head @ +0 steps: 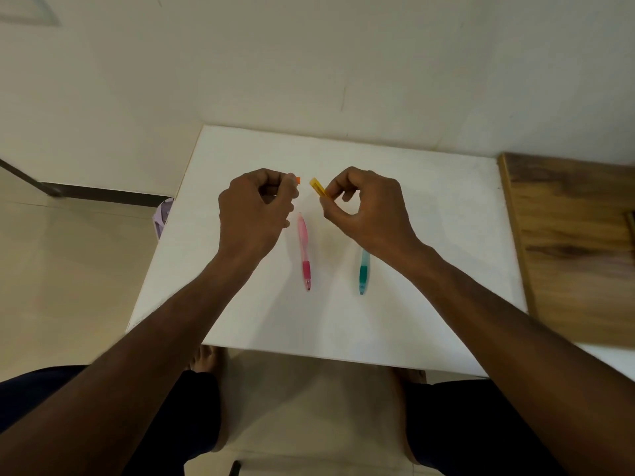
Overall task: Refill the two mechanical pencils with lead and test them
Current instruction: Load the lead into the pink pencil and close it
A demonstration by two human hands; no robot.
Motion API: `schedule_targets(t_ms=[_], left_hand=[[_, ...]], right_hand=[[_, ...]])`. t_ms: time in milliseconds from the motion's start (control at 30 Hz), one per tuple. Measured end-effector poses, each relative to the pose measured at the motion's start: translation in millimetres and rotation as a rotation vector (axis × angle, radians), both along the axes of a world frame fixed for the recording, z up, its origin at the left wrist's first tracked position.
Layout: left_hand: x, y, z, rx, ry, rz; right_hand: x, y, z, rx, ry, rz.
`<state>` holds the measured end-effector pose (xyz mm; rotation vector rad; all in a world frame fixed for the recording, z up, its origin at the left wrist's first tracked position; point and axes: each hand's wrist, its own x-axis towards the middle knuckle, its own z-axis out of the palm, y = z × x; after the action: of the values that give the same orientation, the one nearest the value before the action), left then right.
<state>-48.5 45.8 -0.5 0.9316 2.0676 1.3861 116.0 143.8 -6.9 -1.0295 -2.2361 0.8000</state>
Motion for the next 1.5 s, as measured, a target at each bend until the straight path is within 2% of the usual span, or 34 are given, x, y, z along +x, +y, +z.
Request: schedule_targets(t_ms=[100,400,800,1067,1333,1500], left_hand=[[0,1,2,0.029,-0.038,-0.039],[4,1,4,0.041,-0.061,-0.07],[-2,0,2,-0.034,0.053,-0.085],[-9,-1,1,-0.112,0.156,-0.167],[-14,-2,3,-0.126,0.094,-0.253],[-18,-4,5,-0.109,-0.106,-0.274]], right_hand=[[1,-5,5,0.019,0.06,0.03],[3,-2,7,0.067,-0.009,0.068],[3,1,4,0.137,-0.03,0.098],[7,1,5,0.163,-0.082,0.156],[10,1,8,0.126,-0.067,0.193],[10,-2,9,0.114,-0.056,0.197]])
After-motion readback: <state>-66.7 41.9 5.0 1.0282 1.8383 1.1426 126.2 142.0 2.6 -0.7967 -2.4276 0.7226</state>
